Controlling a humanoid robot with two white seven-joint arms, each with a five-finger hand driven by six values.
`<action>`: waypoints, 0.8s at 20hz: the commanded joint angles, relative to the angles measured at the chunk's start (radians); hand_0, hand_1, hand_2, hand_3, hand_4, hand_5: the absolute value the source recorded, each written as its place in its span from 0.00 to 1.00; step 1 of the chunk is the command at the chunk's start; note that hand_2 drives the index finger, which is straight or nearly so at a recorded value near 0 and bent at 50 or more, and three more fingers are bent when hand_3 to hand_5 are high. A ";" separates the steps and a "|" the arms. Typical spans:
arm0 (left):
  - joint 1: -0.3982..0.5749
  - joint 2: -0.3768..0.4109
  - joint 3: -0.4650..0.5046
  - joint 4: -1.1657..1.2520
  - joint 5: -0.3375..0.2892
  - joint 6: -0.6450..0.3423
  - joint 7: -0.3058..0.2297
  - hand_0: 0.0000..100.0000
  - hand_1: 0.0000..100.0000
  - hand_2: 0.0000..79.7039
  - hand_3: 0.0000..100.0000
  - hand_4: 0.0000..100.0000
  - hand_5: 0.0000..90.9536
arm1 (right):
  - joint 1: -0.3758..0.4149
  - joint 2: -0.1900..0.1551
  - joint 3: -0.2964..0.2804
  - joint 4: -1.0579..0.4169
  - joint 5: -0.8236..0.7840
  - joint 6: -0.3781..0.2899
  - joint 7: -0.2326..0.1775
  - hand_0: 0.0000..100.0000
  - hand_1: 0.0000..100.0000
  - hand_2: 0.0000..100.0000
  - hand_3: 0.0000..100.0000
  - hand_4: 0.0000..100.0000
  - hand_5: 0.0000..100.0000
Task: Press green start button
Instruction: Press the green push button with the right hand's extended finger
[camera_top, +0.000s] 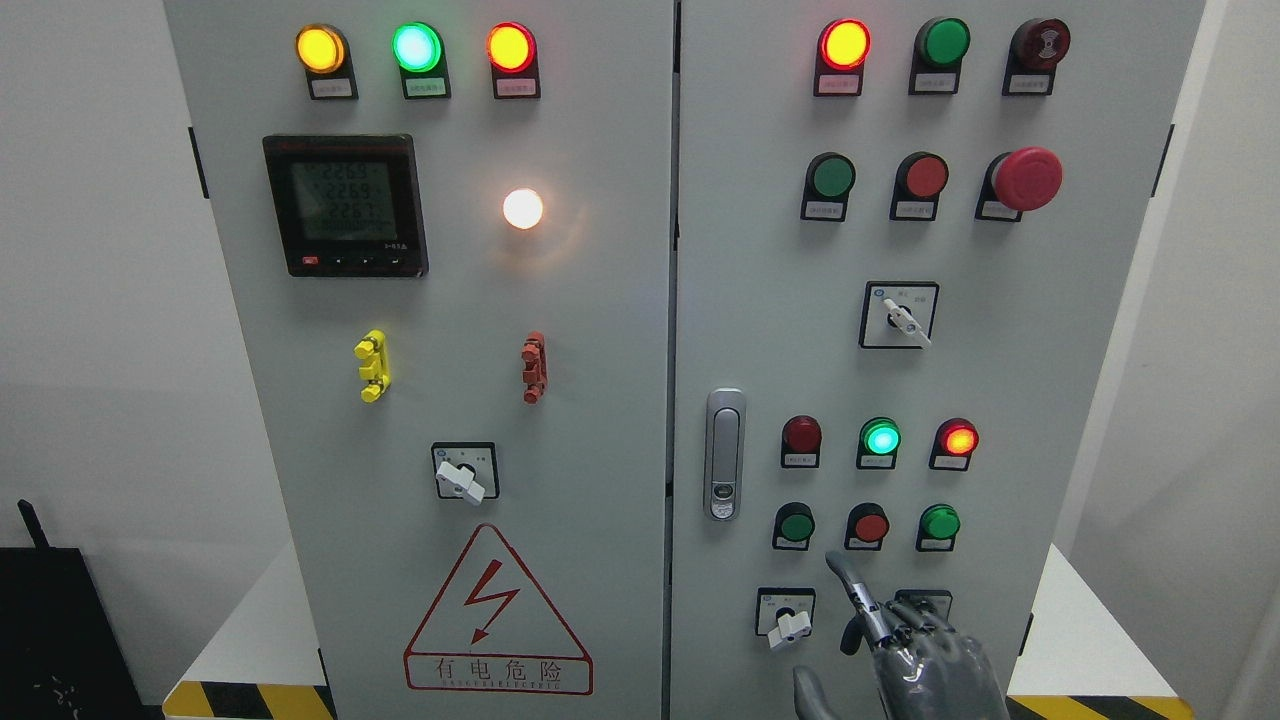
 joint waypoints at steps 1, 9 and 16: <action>0.000 0.000 0.000 0.000 0.000 -0.001 0.000 0.12 0.56 0.00 0.00 0.00 0.00 | -0.020 0.009 0.024 0.049 0.026 0.016 -0.002 0.52 0.30 0.00 0.65 0.64 0.57; 0.000 0.000 0.000 0.000 0.000 -0.001 0.000 0.12 0.56 0.00 0.00 0.00 0.00 | -0.057 0.011 0.024 0.095 0.027 0.030 0.001 0.52 0.30 0.00 0.64 0.64 0.57; 0.000 0.000 0.000 0.000 0.000 -0.001 0.000 0.12 0.56 0.00 0.00 0.00 0.00 | -0.086 0.011 0.020 0.141 0.030 0.031 0.001 0.52 0.30 0.00 0.64 0.64 0.57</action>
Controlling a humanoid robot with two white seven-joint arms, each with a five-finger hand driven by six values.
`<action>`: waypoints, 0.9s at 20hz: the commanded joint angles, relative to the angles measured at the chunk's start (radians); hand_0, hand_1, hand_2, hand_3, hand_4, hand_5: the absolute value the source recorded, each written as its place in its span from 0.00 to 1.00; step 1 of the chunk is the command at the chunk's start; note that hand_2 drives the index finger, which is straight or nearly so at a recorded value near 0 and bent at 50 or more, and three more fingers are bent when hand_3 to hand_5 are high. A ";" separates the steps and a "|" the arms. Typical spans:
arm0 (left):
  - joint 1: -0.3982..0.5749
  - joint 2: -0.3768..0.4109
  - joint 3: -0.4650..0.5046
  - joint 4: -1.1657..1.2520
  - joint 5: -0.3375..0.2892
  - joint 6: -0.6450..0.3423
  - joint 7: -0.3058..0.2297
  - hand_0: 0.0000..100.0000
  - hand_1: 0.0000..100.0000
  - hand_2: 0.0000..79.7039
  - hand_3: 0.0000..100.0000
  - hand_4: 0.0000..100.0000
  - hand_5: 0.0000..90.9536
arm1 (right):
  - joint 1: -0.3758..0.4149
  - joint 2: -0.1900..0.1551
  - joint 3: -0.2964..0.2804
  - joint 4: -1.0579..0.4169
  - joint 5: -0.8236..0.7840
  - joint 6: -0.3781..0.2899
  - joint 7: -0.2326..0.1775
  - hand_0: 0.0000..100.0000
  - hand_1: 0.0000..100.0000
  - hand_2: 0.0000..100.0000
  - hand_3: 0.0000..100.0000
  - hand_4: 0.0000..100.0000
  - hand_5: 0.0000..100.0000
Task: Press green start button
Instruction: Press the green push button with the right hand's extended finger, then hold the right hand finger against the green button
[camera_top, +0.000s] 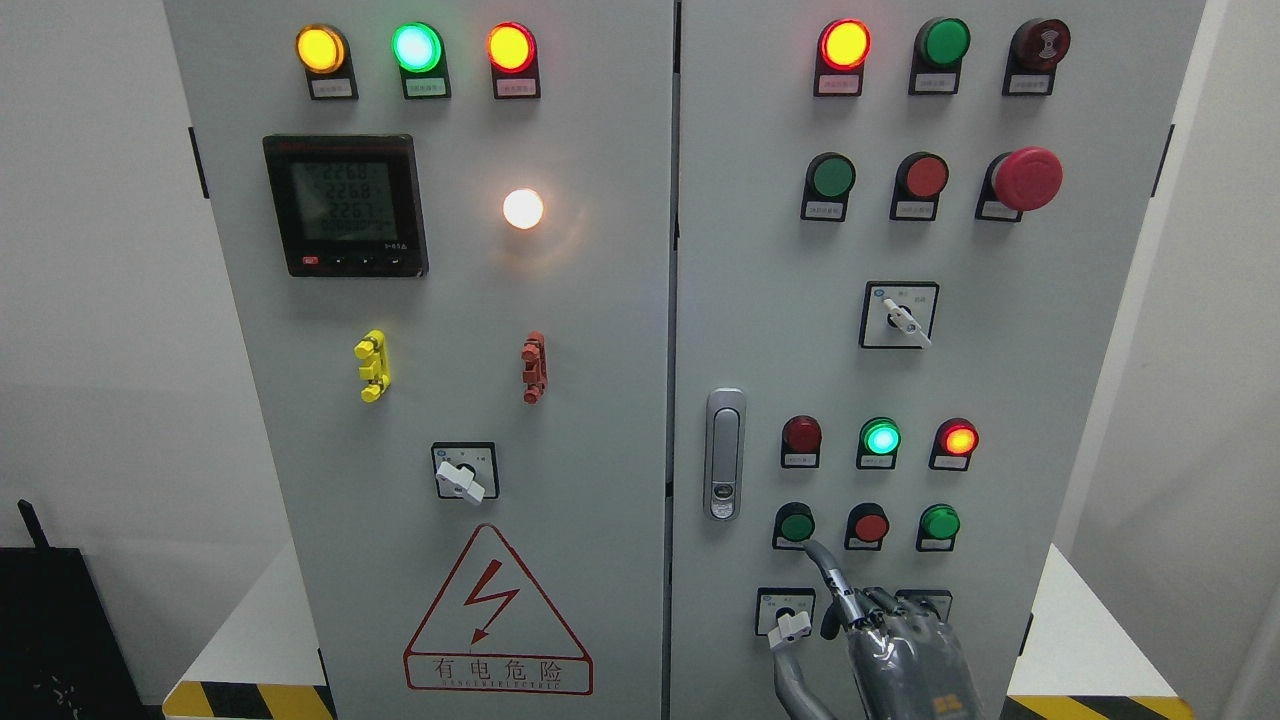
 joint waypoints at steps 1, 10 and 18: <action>0.000 0.000 0.000 0.000 0.000 -0.001 0.000 0.12 0.56 0.00 0.00 0.00 0.00 | -0.027 0.003 -0.002 0.069 0.003 0.000 0.004 0.52 0.30 0.00 0.64 0.64 0.57; 0.000 0.000 0.000 0.000 0.000 -0.001 0.000 0.12 0.56 0.00 0.00 0.00 0.00 | -0.064 0.003 -0.002 0.115 0.003 0.019 0.006 0.52 0.30 0.00 0.64 0.64 0.57; 0.000 0.000 0.000 0.000 0.000 -0.001 0.000 0.12 0.56 0.00 0.00 0.00 0.00 | -0.086 0.004 -0.001 0.143 0.002 0.032 0.007 0.52 0.30 0.00 0.64 0.64 0.56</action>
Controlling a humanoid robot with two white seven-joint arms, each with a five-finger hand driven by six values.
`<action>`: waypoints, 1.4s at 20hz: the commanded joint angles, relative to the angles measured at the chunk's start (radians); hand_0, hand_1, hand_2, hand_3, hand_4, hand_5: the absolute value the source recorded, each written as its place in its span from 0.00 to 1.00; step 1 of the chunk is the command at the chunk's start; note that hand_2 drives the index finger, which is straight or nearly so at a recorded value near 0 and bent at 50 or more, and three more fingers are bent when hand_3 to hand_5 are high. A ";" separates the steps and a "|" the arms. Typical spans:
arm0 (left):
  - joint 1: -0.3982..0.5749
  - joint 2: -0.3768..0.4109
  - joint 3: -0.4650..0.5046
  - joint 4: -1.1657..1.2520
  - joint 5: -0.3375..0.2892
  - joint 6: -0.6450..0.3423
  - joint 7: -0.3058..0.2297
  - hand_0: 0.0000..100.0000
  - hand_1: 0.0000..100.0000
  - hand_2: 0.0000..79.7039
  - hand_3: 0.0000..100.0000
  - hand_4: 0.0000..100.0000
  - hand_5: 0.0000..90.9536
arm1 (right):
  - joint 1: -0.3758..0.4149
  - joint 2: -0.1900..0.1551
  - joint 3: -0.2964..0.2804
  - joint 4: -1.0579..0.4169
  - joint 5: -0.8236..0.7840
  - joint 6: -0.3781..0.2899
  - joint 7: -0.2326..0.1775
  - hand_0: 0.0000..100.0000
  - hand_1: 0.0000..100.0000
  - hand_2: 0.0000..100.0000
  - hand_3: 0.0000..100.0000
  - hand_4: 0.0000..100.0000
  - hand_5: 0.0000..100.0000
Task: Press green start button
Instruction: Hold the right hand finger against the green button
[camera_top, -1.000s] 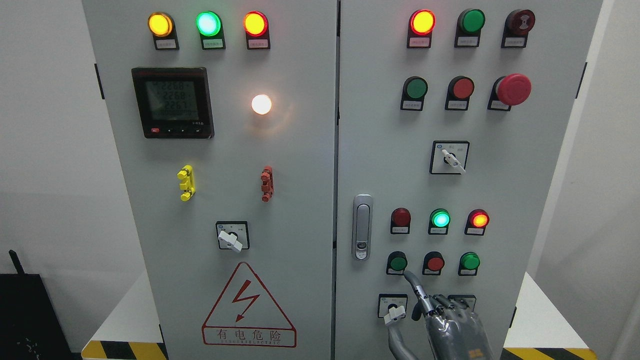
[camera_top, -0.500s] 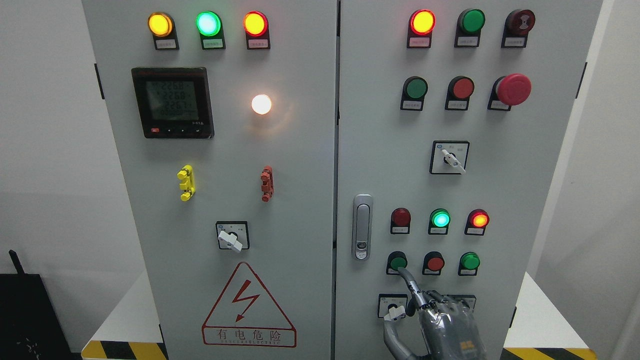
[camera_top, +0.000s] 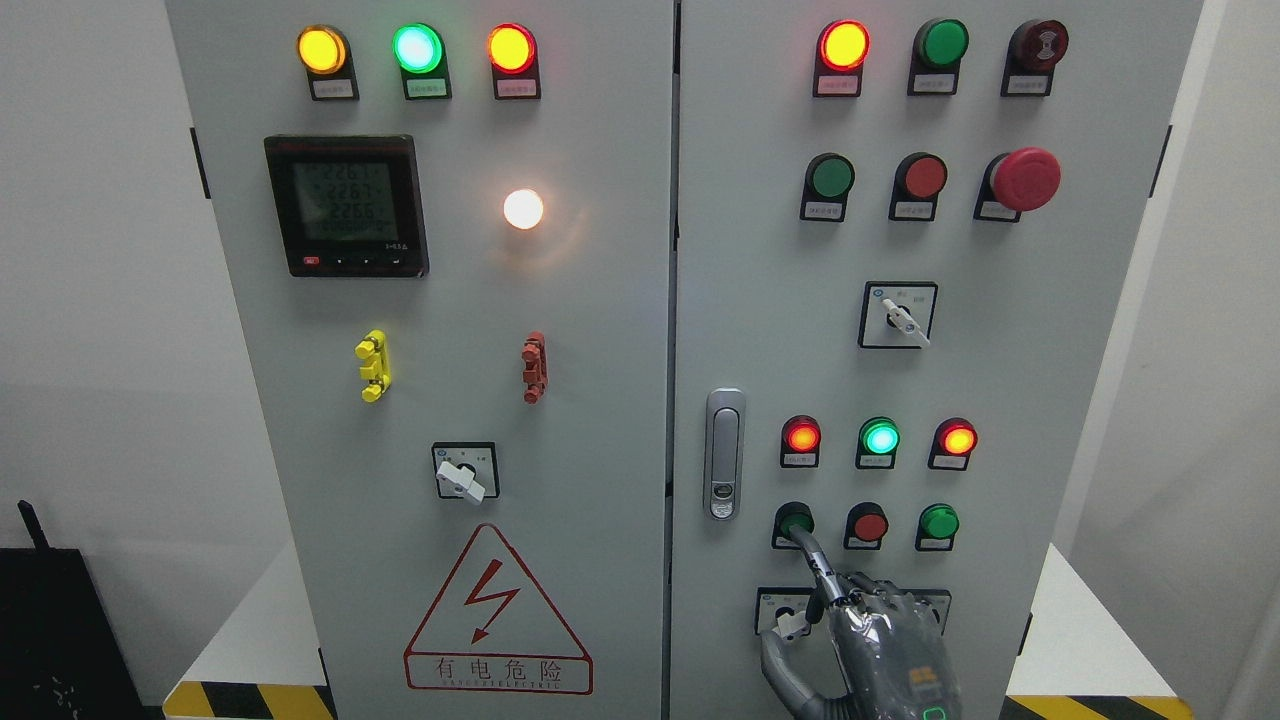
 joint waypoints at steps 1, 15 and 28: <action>0.000 0.000 0.000 0.000 0.000 -0.001 0.000 0.12 0.56 0.00 0.00 0.00 0.00 | -0.015 0.002 -0.007 0.046 -0.001 0.010 0.003 0.52 0.30 0.00 0.64 0.64 0.56; 0.000 0.000 0.000 0.000 0.000 -0.001 0.000 0.12 0.56 0.00 0.00 0.00 0.00 | 0.017 0.002 -0.005 -0.040 -0.015 0.005 0.006 0.52 0.32 0.00 0.66 0.64 0.56; 0.000 0.000 0.000 0.000 0.000 -0.001 0.000 0.12 0.56 0.00 0.00 0.00 0.00 | 0.104 0.003 -0.007 -0.166 -0.098 -0.013 0.007 0.55 0.34 0.00 0.67 0.63 0.55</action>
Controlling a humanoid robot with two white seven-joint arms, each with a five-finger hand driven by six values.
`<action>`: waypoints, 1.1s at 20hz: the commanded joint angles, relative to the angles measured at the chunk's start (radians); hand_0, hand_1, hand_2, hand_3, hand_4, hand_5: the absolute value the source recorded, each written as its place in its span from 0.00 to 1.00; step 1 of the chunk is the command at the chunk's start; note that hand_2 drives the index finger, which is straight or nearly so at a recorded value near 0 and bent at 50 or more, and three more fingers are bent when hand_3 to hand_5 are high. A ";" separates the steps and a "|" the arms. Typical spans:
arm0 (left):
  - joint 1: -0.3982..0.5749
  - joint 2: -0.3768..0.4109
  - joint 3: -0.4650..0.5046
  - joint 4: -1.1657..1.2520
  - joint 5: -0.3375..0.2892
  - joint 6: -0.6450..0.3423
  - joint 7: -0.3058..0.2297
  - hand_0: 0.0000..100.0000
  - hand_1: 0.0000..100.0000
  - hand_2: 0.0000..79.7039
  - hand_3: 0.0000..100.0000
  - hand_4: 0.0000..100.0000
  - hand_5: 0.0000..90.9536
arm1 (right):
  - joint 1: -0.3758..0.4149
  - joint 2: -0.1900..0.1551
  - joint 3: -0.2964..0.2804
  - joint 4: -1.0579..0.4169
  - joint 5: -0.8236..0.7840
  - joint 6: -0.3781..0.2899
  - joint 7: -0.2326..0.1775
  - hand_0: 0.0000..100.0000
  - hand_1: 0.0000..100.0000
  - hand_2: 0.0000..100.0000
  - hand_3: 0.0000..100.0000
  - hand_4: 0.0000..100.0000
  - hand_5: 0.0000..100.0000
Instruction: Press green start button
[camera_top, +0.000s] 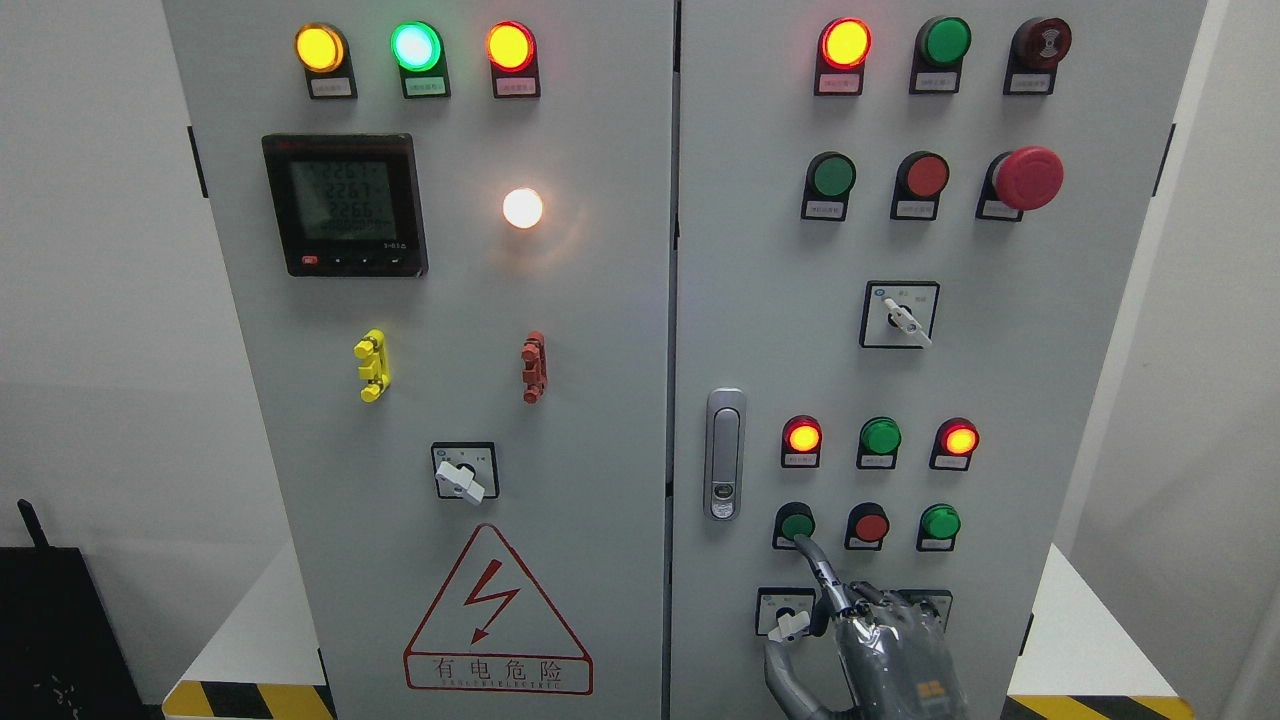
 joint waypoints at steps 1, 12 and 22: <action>0.000 0.000 0.000 0.000 0.000 -0.001 0.000 0.12 0.56 0.00 0.00 0.00 0.00 | 0.053 0.001 -0.009 -0.101 -0.067 -0.012 -0.005 0.56 0.34 0.00 0.67 0.62 0.54; 0.000 0.000 0.000 0.000 0.000 -0.001 0.000 0.12 0.56 0.00 0.00 0.00 0.00 | 0.163 0.001 -0.004 -0.171 -0.363 -0.015 -0.005 0.69 0.33 0.00 0.58 0.55 0.42; 0.000 0.000 0.001 0.000 0.000 -0.001 0.000 0.12 0.56 0.00 0.00 0.00 0.00 | 0.275 -0.002 0.056 -0.186 -0.720 -0.018 0.013 0.45 0.26 0.00 0.27 0.28 0.14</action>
